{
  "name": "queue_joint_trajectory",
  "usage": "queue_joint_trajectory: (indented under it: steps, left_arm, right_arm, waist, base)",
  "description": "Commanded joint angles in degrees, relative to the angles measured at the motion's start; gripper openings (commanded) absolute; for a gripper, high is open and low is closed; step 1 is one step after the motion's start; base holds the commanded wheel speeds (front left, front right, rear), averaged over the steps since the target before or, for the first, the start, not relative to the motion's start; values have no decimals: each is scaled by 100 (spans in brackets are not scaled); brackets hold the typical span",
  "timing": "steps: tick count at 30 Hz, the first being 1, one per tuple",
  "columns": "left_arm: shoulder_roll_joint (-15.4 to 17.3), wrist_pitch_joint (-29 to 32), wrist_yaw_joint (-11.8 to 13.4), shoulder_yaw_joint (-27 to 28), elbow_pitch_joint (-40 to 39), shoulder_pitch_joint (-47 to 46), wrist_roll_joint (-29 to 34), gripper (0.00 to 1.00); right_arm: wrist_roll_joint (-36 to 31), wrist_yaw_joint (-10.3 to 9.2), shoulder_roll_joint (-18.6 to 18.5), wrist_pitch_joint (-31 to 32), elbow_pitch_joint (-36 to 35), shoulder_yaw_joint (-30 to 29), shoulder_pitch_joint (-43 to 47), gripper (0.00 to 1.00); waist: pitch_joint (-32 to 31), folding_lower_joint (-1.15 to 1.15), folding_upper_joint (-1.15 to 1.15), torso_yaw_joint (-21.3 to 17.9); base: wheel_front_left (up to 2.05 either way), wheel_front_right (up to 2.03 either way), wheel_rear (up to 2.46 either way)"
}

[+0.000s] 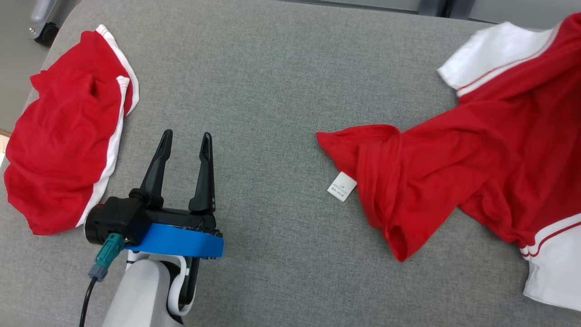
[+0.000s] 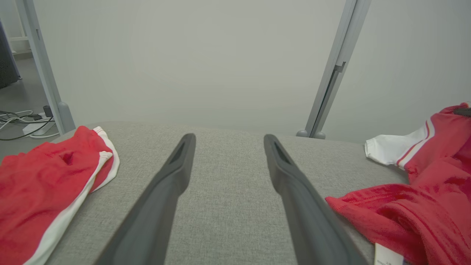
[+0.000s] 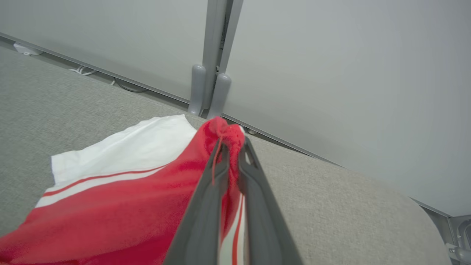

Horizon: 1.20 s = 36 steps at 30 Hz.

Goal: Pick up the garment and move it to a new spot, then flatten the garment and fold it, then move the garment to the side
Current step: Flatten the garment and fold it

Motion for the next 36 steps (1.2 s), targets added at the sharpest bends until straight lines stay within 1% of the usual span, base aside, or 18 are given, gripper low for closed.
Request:
queue_joint_trajectory:
  steps: [1, 4, 5, 6, 9, 13, 16, 20, 24, 26, 29, 32, 36]
  left_arm:
    - [4, -27, -50, 1, -22, -115, 39, 100]
    - [-3, -28, -47, -13, -13, -119, 50, 100]
    - [-4, -28, -47, -19, -4, -118, 49, 100]
    - [-5, -28, -47, -21, 2, -116, 49, 100]
    - [23, -28, -48, 8, 29, -76, 57, 100]
    - [68, -28, -49, 19, 46, 1, 56, 100]
    - [92, -28, -49, 15, 77, 89, 56, 100]
    - [132, -28, -49, 68, 134, 219, 35, 100]
    - [168, -28, -50, 130, 197, 388, 25, 100]
    - [191, -27, -50, 172, 208, 467, 19, 100]
    - [214, -27, -50, 235, 223, 590, 22, 100]
    - [232, -28, -50, 285, 238, 699, 35, 100]
    - [240, -28, -45, 350, 237, 815, 50, 100]
  right_arm:
    - [-281, -5, 1, -211, 257, -363, -130, 0]
    - [-709, -5, 66, -516, 719, -1085, -200, 0]
    - [-832, -4, 120, -614, 826, -1269, -187, 9]
    - [-931, -4, 180, -697, 908, -1411, -159, 100]
    - [-1222, -4, 321, -925, 1047, -1678, -28, 100]
    - [-1465, -4, 625, -1257, 992, -1770, 199, 100]
    - [-1512, -4, 799, -1593, 797, -1711, 467, 100]
    - [-1364, -4, 1118, -2047, 367, -1520, 1035, 100]
    - [-1138, -4, 1361, -2398, -285, -1433, 1830, 100]
    - [-926, -4, 1531, -2490, -689, -1499, 2283, 100]
    - [-783, -4, 1686, -2576, -1373, -1702, 3002, 100]
    - [-873, -3, 1916, -2611, -2080, -1950, 3767, 100]
    - [-1071, -3, 2331, -2618, -3031, -2198, 4655, 100]
  waist:
    - [24, -1, 0, 34]
    - [34, -1, 0, 66]
    - [31, -1, 0, 72]
    - [25, -1, 0, 70]
    - [-19, -1, 0, 19]
    - [-161, -1, 0, -100]
    - [-323, -1, 0, -225]
    - [-562, -1, 0, -438]
    - [-838, -1, 0, -654]
    - [-952, -1, 0, -764]
    - [-1103, -1, 0, -891]
    - [-1242, -1, 0, -981]
    - [-1347, -1, 0, -1067]
  base:
    - [0, 0, 0]
    - [0, 0, 0]
    - [0, 0, 0]
    - [0, 0, 0]
    - [0, 0, 0]
    - [0, 0, 0]
    - [0, 0, 0]
    - [0, 0, 0]
    - [0, 0, 0]
    - [0, 0, 0]
    - [0, 0, 0]
    - [0, 0, 0]
    - [0, 0, 0]
